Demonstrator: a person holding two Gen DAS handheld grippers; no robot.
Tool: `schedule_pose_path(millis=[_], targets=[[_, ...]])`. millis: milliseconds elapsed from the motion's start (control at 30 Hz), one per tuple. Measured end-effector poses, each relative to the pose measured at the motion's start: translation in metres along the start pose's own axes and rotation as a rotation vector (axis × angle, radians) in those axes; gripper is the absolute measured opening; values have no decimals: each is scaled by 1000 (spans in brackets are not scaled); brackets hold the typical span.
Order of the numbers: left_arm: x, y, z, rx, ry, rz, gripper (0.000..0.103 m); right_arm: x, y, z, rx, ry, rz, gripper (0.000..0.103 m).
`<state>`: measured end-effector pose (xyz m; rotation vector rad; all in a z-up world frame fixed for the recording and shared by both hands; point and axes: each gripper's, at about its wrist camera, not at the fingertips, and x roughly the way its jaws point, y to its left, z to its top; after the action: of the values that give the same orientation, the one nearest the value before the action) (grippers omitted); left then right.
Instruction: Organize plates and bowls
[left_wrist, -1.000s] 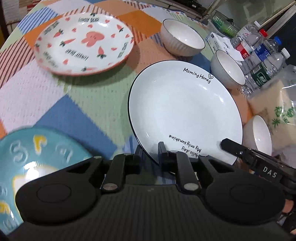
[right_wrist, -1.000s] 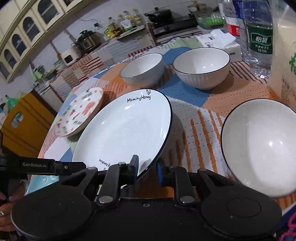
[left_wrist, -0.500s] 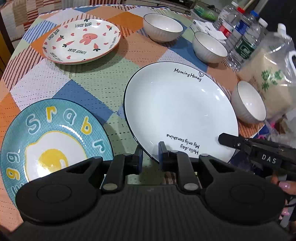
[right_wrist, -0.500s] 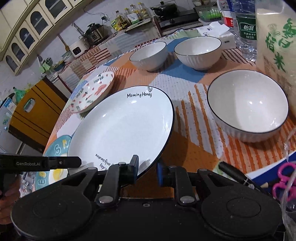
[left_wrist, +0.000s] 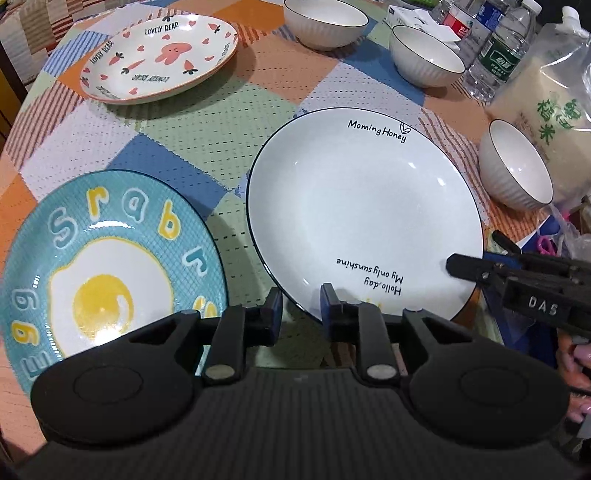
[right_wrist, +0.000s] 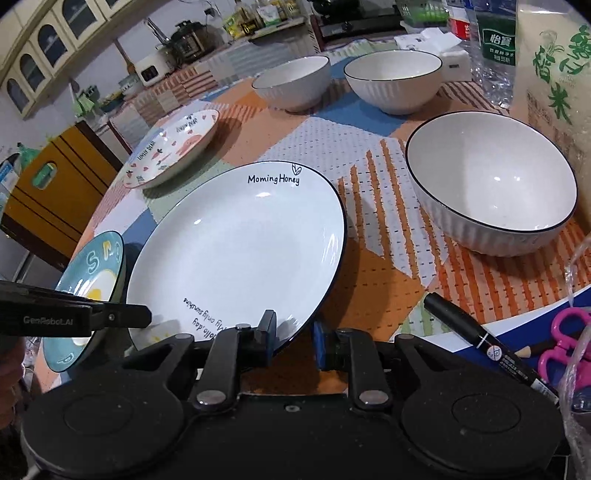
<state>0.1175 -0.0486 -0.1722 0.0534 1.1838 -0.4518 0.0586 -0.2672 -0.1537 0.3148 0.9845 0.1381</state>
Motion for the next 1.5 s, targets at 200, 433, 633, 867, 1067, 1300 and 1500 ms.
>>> schedule_pose_path(millis=[200,433,633,867,1067,1300,1500], targets=[[-36,-11,-4,72,-42,40,21,-27,14,16,-83,-3,-62,37],[-78,-12,-9,100,-65,44,33,-71,43,35,-163,-24,3,52],[-115,-3,-11,122,-72,49,50,-100,76,43,-229,-38,98,67],[-148,16,-15,134,-52,50,66,-111,116,50,-338,-5,164,74],[-159,52,-21,118,-11,76,74,-109,144,48,-407,31,286,80],[-142,103,-24,129,-10,120,83,-67,173,35,-484,130,341,80],[-114,134,-17,192,-27,124,84,-4,174,21,-371,278,391,78]])
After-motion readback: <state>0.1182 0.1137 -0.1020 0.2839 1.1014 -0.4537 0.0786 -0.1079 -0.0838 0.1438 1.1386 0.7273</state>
